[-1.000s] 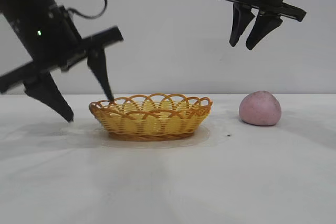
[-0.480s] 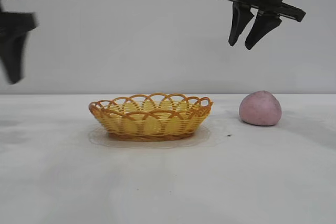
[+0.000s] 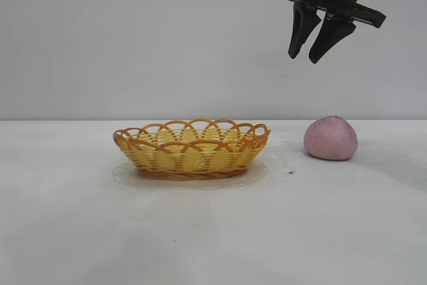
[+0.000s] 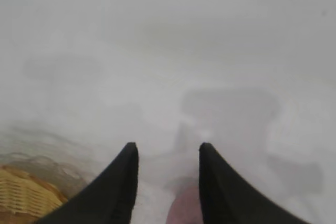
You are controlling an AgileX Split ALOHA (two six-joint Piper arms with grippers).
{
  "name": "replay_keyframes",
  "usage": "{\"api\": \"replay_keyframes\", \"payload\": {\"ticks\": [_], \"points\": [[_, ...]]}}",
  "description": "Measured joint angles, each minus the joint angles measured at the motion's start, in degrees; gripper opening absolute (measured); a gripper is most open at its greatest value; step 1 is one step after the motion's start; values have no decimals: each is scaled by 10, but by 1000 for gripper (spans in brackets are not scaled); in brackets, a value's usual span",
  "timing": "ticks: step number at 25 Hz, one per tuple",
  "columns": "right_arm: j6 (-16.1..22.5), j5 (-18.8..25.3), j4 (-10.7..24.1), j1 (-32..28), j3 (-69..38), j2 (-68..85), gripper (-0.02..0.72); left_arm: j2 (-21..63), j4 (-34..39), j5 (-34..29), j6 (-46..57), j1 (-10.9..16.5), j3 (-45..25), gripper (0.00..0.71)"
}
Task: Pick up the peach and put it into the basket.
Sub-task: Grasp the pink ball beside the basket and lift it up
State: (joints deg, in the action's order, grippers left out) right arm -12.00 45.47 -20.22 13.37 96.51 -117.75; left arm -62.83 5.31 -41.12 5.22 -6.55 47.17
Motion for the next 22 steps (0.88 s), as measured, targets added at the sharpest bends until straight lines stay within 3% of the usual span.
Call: {"api": "replay_keyframes", "payload": {"ticks": [4, 11, 22], "points": [[-7, 0, 0, 0, 0, 0, 219, 160, 0, -100, -11, -3, -88, 461], [-8, 3, 0, 0, 0, 0, 219, 411, -7, -200, -14, -3, -170, 461], [-8, 34, 7, 0, 0, 0, 219, 601, -42, -224, -43, -3, -195, 461]]}}
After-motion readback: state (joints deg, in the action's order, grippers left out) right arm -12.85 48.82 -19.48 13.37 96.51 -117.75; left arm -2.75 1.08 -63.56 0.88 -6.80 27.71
